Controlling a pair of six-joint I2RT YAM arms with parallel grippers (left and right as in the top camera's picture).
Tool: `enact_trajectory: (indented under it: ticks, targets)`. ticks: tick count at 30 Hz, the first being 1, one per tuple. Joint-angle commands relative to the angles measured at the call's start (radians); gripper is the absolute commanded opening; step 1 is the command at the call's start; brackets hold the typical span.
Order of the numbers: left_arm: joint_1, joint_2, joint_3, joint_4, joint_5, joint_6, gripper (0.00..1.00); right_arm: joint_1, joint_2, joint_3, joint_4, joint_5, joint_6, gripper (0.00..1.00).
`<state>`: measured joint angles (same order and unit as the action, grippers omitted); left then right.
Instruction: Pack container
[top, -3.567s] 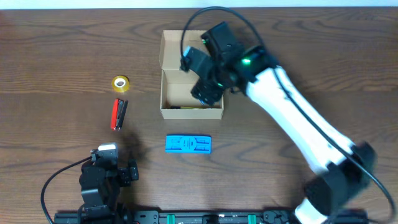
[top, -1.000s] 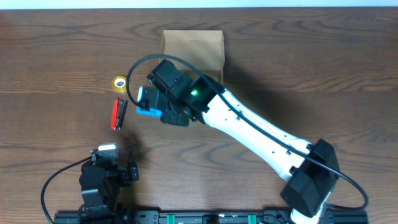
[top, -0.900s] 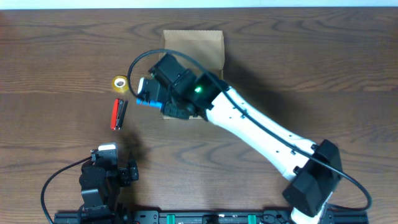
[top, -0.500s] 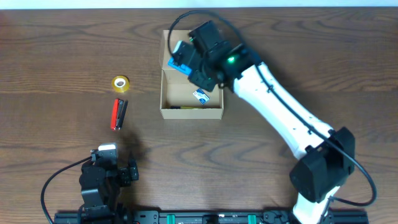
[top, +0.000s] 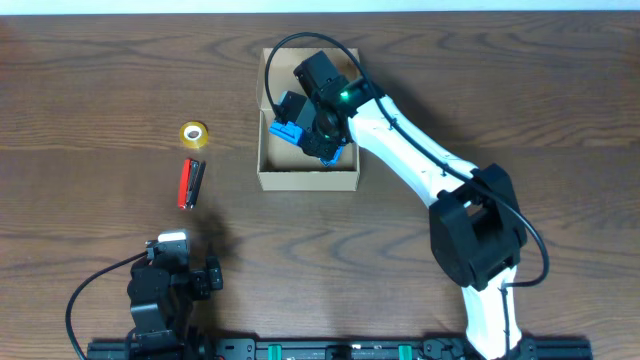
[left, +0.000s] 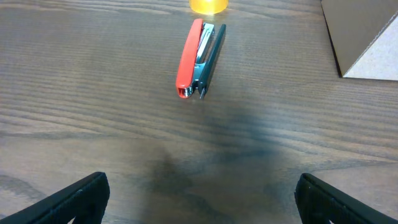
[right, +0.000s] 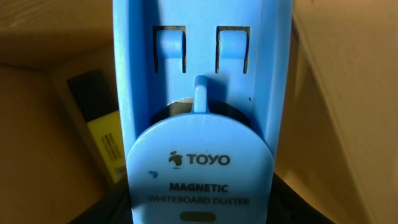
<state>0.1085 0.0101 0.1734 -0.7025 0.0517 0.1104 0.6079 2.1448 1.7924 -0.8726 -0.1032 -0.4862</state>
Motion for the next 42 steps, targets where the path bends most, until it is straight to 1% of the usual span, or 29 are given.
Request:
enact_trajectory:
  ticks: [1, 2, 4, 11, 16, 17, 19, 21, 23, 24, 26, 28, 31, 36, 42]
  targets:
    - [0.002, -0.006, -0.013, -0.004, -0.004, 0.017, 0.95, 0.004, 0.013, 0.01, -0.003, -0.013, 0.011, 0.53]
    - [0.002, -0.006, -0.013, -0.004, -0.004, 0.017, 0.95, 0.004, 0.013, 0.01, 0.001, -0.013, 0.011, 0.58]
    - [0.002, -0.006, -0.013, -0.004, -0.004, 0.017, 0.95, 0.005, 0.013, 0.011, 0.011, -0.013, 0.011, 0.62]
    - [0.002, -0.006, -0.013, -0.004, -0.004, 0.017, 0.95, 0.008, -0.007, 0.012, 0.005, -0.013, 0.019, 0.64]
    - [0.002, -0.006, -0.013, -0.004, -0.004, 0.017, 0.95, 0.009, -0.096, 0.022, 0.009, -0.014, 0.032, 0.65]
    - [0.002, -0.006, -0.013, -0.004, -0.004, 0.017, 0.95, 0.008, -0.141, 0.025, 0.008, -0.014, 0.055, 0.7]
    - [0.002, -0.006, -0.013, -0.004, -0.004, 0.017, 0.95, -0.002, -0.206, 0.024, -0.005, -0.014, 0.098, 0.73]
    - [0.002, -0.006, -0.013, -0.004, -0.004, 0.017, 0.95, -0.019, -0.269, 0.024, -0.023, -0.024, 0.14, 0.79]
    - [0.002, -0.006, -0.013, -0.004, -0.004, 0.017, 0.95, -0.043, -0.327, 0.022, -0.046, -0.053, 0.159, 0.88]
    - [0.002, -0.006, -0.013, -0.004, -0.004, 0.017, 0.96, -0.056, -0.357, 0.015, -0.054, -0.068, 0.161, 0.97]
    - [0.002, -0.006, -0.013, -0.004, -0.004, 0.017, 0.95, -0.083, -0.438, -0.019, -0.06, -0.079, 0.166, 0.99]
    - [0.002, -0.006, -0.013, -0.004, -0.004, 0.017, 0.95, -0.1, -0.515, -0.074, -0.049, -0.077, 0.165, 0.99]
    - [0.002, -0.006, -0.013, -0.004, -0.004, 0.017, 0.95, -0.121, -0.661, -0.217, -0.005, -0.052, 0.185, 0.99]
    - [0.002, -0.006, -0.013, -0.004, -0.004, 0.017, 0.95, -0.134, -0.956, -0.541, 0.098, 0.035, 0.264, 0.99]
    - [0.002, -0.006, -0.013, -0.004, -0.004, 0.017, 0.95, -0.134, -1.338, -0.888, 0.184, 0.082, 0.437, 0.99]
